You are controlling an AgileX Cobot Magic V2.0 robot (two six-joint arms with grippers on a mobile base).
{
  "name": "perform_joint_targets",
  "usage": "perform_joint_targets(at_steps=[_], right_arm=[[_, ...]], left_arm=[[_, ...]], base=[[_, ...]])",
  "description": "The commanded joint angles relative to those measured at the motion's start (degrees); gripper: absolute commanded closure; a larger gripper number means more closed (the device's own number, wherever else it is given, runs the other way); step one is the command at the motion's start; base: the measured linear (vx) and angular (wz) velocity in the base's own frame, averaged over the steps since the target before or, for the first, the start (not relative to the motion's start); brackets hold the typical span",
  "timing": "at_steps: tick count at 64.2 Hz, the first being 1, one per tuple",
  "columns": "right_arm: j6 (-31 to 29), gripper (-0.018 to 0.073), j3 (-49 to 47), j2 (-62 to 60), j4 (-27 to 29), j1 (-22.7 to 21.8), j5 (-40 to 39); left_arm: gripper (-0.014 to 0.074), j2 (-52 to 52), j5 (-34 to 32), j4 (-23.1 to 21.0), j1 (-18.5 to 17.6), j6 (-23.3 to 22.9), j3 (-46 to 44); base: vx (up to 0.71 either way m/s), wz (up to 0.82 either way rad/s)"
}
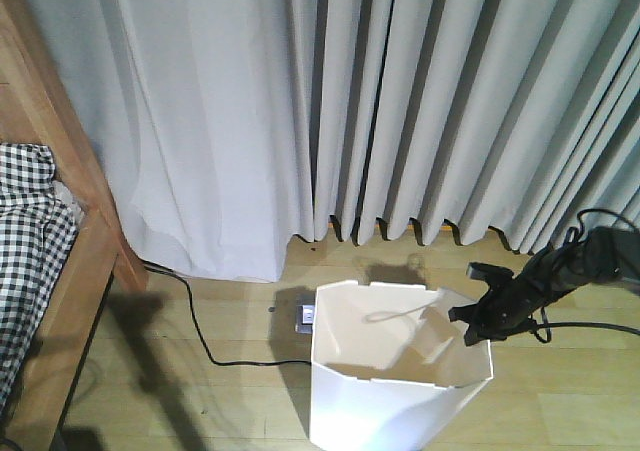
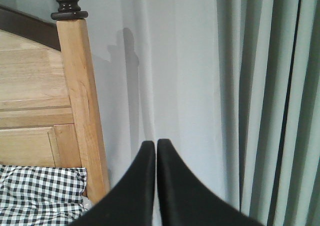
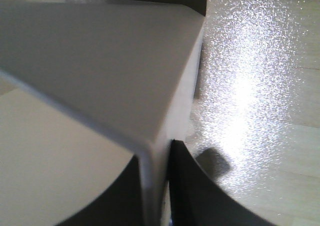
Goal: Move trash bin to bedside with robot
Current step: 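Lower the bin onto the floor with the right gripper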
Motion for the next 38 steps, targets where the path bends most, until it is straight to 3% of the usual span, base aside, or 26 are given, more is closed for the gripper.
perform_joint_targets(at_steps=[1,17,38], right_arm=[[0.72,0.0551,-4.33,-2.7,3.35,-0.27,7.31],[0.79,0.0544,-9.34,1.1,2.99,-0.27,8.16],[3.75,0.051,-12.49,3.5,-1.54,-0.27,8.67]], left_arm=[[0.0603,-0.38,-4.22,-0.54,-0.36,-0.79,0.67],[0.0603,-0.38,-4.22,-0.54,-0.36,-0.79,0.67],[0.0603,-0.38,-4.22,-0.54,-0.36,-0.79,0.67]], base=[[0.0,0.0],[0.0,0.0],[0.0,0.0]])
